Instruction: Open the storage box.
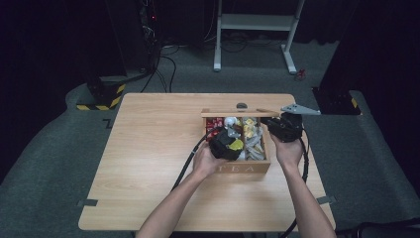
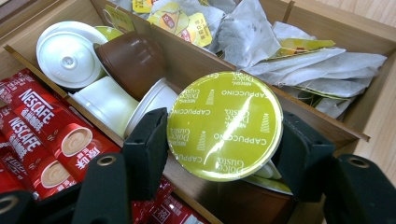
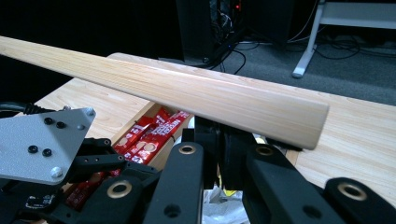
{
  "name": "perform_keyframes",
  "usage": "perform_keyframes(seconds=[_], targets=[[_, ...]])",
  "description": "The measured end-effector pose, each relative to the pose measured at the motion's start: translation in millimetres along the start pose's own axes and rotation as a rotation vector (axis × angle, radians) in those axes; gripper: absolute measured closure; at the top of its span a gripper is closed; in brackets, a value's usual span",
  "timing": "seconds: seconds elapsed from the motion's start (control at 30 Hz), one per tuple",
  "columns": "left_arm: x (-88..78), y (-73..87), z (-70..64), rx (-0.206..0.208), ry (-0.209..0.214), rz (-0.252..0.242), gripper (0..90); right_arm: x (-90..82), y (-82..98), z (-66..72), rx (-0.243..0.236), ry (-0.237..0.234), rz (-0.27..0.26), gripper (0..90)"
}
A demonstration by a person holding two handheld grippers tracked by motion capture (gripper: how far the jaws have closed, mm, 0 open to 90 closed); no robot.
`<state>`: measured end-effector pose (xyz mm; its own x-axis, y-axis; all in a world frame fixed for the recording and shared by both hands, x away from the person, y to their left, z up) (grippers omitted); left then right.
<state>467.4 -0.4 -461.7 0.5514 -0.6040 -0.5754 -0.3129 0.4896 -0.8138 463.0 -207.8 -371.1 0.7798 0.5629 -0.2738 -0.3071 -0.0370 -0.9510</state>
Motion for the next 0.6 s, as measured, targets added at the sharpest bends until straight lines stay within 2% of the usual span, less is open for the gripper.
perform_keyframes(seconds=[0.33,0.43,0.53,0.6], targets=[[-11.4,0.1,1.5,0.009,0.022,-0.023,40.0,4.9,2.0,0.6,0.006,0.009,0.021,87.4],[-13.9,1.6,1.7,-0.008,0.029,-0.041,40.0,4.7,1.8,0.7,0.005,0.01,0.022,87.4],[-17.8,2.9,2.3,-0.003,0.032,-0.056,40.1,4.7,1.9,1.0,0.003,0.011,0.021,87.4],[-21.3,3.9,2.6,-0.02,0.033,-0.075,40.1,4.3,1.6,1.2,0.009,0.011,0.023,87.5]])
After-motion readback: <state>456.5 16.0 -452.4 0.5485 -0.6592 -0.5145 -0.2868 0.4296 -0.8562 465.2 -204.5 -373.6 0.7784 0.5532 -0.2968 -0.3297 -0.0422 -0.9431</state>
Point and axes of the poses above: each handheld gripper's, and its own axes: x roughly forward along the jaws, y roughly out of its underside, z roughly to its left, the point moved 1 cm from there along x, roughly forward along the jaws, and after that the axes turned 10 degrees about -z, right-handed, at the moved point
